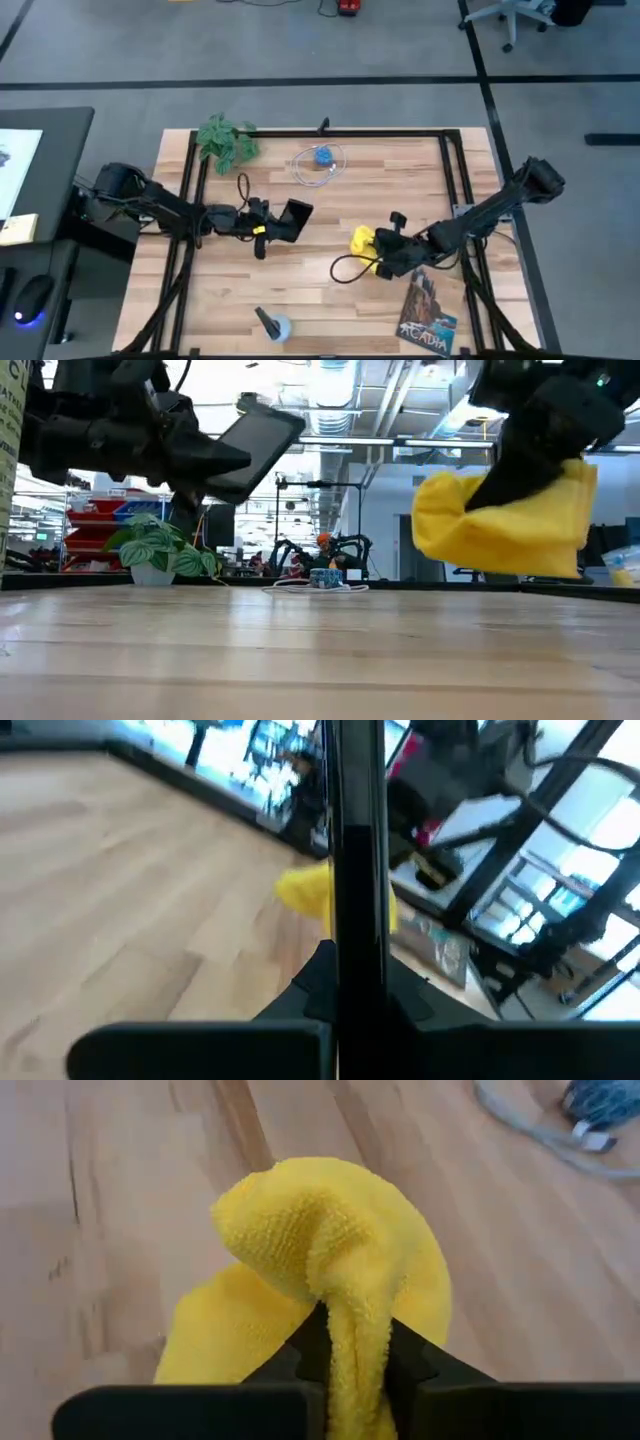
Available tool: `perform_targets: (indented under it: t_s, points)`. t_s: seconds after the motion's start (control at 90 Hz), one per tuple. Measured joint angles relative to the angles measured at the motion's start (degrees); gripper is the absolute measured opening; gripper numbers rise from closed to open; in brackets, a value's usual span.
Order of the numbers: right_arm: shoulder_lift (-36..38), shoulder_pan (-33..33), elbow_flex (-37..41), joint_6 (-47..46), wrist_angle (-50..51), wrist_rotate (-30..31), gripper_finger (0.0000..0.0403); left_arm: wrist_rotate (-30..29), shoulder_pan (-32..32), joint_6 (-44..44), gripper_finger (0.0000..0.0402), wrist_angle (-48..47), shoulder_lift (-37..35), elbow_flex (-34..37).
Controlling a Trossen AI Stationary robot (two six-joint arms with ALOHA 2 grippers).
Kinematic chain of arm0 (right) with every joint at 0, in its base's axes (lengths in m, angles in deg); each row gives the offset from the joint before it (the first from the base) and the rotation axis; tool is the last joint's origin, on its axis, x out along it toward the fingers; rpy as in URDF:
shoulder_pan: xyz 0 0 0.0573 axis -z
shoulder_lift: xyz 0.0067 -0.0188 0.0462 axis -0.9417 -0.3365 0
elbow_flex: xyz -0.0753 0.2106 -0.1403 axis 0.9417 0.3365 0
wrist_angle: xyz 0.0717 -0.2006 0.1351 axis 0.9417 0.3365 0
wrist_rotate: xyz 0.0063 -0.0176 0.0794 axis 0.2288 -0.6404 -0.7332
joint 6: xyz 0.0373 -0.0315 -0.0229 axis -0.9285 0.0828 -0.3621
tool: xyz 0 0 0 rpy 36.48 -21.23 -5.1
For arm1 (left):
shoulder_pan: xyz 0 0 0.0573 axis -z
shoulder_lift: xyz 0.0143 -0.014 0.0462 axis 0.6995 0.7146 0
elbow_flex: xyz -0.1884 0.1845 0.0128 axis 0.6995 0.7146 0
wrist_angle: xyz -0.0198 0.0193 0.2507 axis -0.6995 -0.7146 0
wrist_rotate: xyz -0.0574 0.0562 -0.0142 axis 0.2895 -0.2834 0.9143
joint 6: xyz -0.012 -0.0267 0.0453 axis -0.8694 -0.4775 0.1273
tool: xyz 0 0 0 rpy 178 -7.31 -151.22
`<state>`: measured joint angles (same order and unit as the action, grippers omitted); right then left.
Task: Apply microfiber cloth
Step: Wipe the cellphone using a microfiber cloth
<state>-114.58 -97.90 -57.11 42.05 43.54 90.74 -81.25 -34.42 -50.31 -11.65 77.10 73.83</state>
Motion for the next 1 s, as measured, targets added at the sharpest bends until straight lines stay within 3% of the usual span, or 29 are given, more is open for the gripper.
perform_targets:
  t_s: [0.122,0.267,0.433,0.589,0.689,0.811,1.0]
  points:
    - [-2.8,-0.3,0.0,-0.8,3.5,-6.0,0.0071,-2.0,2.2,-1.9,0.0006,-3.6,0.0,0.0]
    - [-3.8,-0.5,0.0,-8.7,13.5,-12.5,0.0145,-4.6,4.6,-2.7,0.0006,-4.6,0.0,0.0]
    - [-0.4,0.7,-1.5,-13.5,21.9,-21.5,0.023,-6.2,5.8,-2.7,0.0006,-4.7,0.0,0.0]
    - [4.5,2.7,-5.7,-12.3,23.6,-23.7,0.0258,-6.6,5.8,-2.7,0.0006,-4.5,0.0,0.0]
    - [7.0,4.1,-7.9,-7.4,17.7,-20.7,0.0259,-6.9,6.1,-2.6,0.0006,-4.2,0.0,-0.1]
    - [8.3,6.4,-8.1,1.5,1.6,-13.4,0.026,-6.9,7.4,0.0,0.0006,-4.3,0.0,-1.4]
    - [4.5,12.5,-8.1,12.9,-20.2,-13.7,0.026,-8.9,10.5,4.8,0.0006,-4.1,0.0,-4.4]
